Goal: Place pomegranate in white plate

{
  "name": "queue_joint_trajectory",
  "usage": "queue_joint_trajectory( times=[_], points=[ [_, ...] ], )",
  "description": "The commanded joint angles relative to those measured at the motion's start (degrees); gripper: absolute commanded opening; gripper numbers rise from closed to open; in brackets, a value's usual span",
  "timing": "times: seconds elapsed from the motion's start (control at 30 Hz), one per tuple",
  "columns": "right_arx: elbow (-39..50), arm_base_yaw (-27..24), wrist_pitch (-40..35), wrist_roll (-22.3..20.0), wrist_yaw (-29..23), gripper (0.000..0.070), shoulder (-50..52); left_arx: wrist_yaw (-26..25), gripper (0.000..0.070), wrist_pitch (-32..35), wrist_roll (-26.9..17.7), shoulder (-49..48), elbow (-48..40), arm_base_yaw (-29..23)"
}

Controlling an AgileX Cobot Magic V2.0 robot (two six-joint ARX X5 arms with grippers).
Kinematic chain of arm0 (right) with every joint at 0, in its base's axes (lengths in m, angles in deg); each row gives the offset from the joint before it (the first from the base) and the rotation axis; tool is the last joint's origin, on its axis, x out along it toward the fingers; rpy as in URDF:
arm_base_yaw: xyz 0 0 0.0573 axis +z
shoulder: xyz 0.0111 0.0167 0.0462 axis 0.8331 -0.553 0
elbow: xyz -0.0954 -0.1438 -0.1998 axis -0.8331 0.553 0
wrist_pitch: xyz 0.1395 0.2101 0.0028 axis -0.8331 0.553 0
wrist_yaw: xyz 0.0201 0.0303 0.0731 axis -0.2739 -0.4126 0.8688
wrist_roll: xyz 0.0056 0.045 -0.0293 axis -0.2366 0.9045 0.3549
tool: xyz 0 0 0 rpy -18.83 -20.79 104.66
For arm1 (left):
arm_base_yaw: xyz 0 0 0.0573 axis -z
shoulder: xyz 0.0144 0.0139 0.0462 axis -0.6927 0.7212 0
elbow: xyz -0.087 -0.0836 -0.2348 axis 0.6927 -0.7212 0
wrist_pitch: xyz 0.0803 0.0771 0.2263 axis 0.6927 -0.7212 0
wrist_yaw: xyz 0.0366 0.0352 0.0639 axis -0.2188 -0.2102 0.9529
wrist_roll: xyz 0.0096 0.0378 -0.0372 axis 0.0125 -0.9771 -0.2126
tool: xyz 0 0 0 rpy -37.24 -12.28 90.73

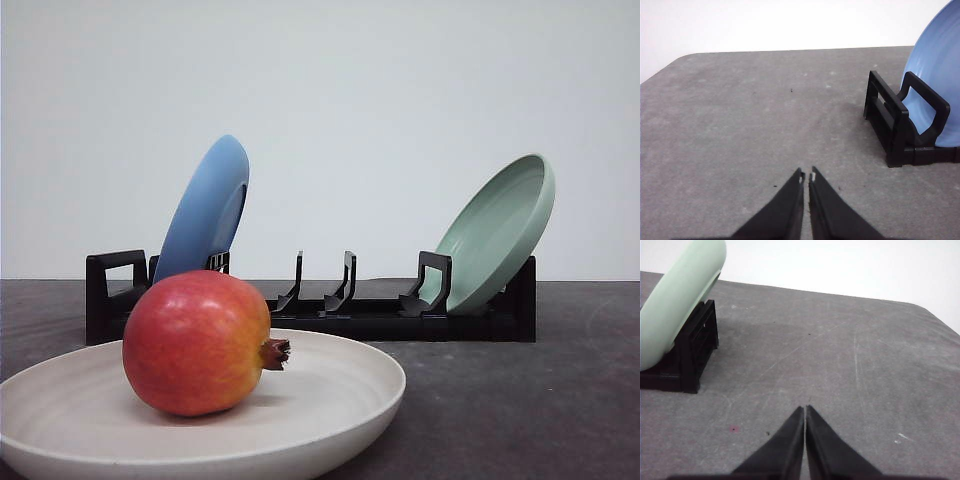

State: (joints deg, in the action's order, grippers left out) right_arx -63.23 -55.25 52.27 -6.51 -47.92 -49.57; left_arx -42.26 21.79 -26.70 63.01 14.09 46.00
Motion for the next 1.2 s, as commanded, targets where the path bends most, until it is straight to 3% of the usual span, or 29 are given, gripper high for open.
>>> queue_joint_trajectory(
  times=[0.0, 1.17],
  points=[
    [0.3, 0.0, -0.4, -0.4, -0.3, 0.0, 0.2, 0.3, 0.0, -0.1, 0.2, 0.0, -0.6, 0.0],
    [0.3, 0.0, -0.4, -0.4, -0.3, 0.0, 0.2, 0.3, 0.0, -0.1, 0.2, 0.0, -0.6, 0.0]
  ],
)
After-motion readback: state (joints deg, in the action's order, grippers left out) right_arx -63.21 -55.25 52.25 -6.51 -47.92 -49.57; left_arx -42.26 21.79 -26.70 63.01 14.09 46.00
